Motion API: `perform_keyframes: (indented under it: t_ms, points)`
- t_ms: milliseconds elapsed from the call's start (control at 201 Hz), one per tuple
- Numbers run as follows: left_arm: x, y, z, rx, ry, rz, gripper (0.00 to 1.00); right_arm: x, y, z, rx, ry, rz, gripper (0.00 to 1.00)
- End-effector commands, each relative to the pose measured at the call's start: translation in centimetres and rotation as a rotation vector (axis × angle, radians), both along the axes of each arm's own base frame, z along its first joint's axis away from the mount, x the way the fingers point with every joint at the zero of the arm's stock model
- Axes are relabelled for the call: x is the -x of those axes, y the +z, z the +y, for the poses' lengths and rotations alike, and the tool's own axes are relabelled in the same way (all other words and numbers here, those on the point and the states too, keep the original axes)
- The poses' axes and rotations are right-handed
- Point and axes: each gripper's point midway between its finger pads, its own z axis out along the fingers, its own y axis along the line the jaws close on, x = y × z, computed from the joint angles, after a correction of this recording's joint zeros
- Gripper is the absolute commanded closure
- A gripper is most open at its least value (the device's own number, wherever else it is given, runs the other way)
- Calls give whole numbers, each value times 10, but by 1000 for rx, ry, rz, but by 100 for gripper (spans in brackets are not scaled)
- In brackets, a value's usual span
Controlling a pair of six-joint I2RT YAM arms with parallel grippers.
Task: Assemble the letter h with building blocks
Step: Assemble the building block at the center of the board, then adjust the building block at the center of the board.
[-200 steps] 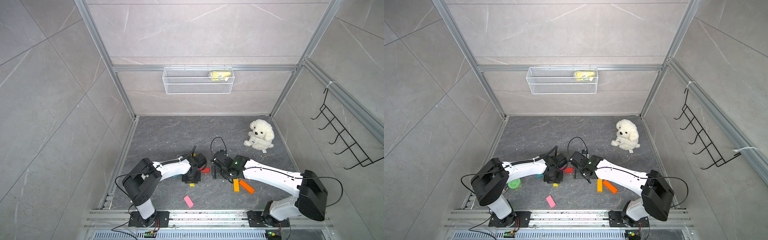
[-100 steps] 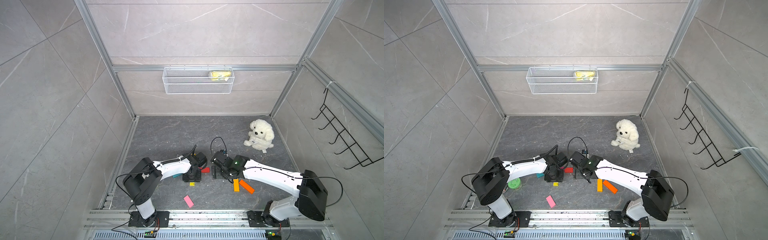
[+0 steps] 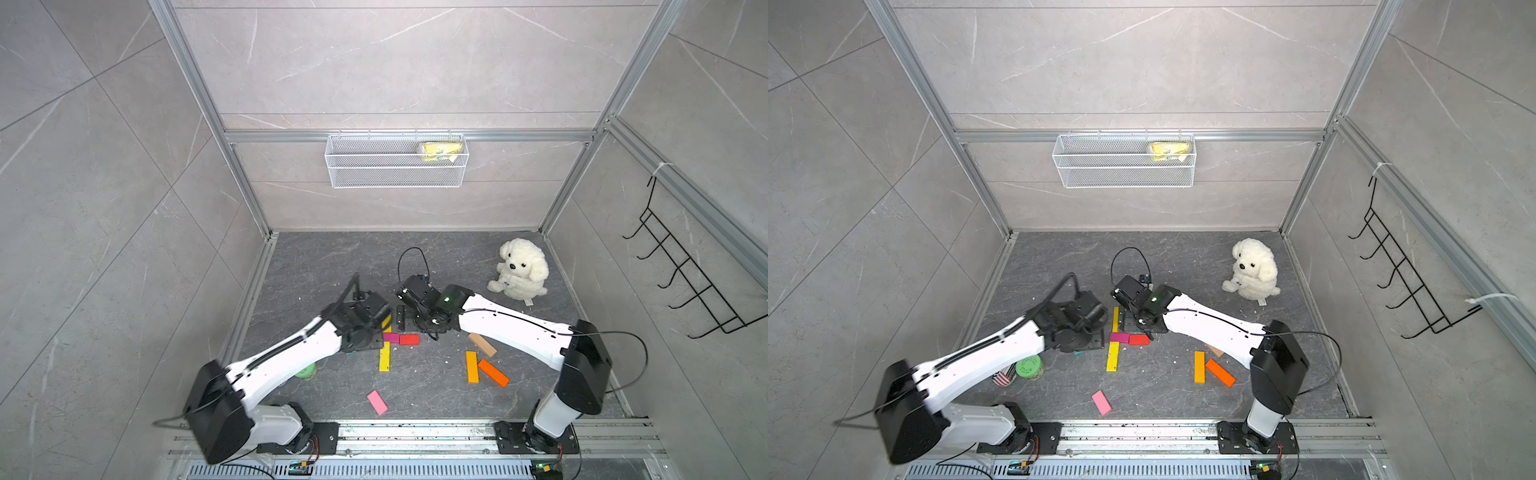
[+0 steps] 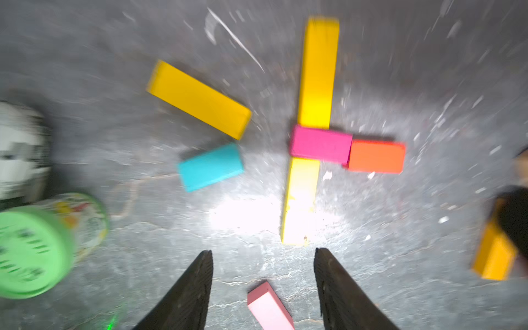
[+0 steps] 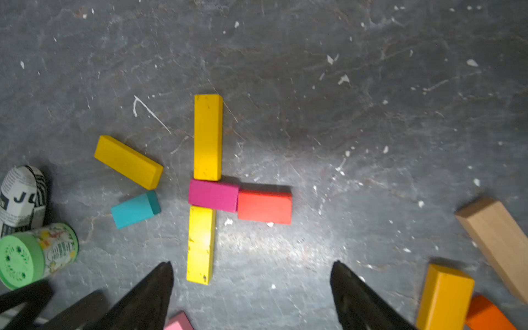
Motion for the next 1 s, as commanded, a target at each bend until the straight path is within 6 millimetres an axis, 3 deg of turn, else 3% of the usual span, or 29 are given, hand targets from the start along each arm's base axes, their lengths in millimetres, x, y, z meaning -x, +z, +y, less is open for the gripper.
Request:
perform_keyframes:
  t_ms: [0, 149, 378, 717, 990]
  points:
    - [3, 12, 65, -46, 158, -10, 39, -8, -17, 11, 48, -34, 53, 11]
    - [-5, 18, 94, 18, 221, -14, 40, -17, -33, 36, 91, -18, 56, 13]
    - [-14, 9, 88, 67, 214, 9, 41, -27, -63, 63, 156, 4, 86, 22]
    - [-12, -13, 81, 90, 201, 53, 44, -39, -90, 66, 285, 1, 113, 29]
    - [-9, -20, 84, 76, 195, 68, 44, -41, -106, 77, 259, 27, 140, 37]
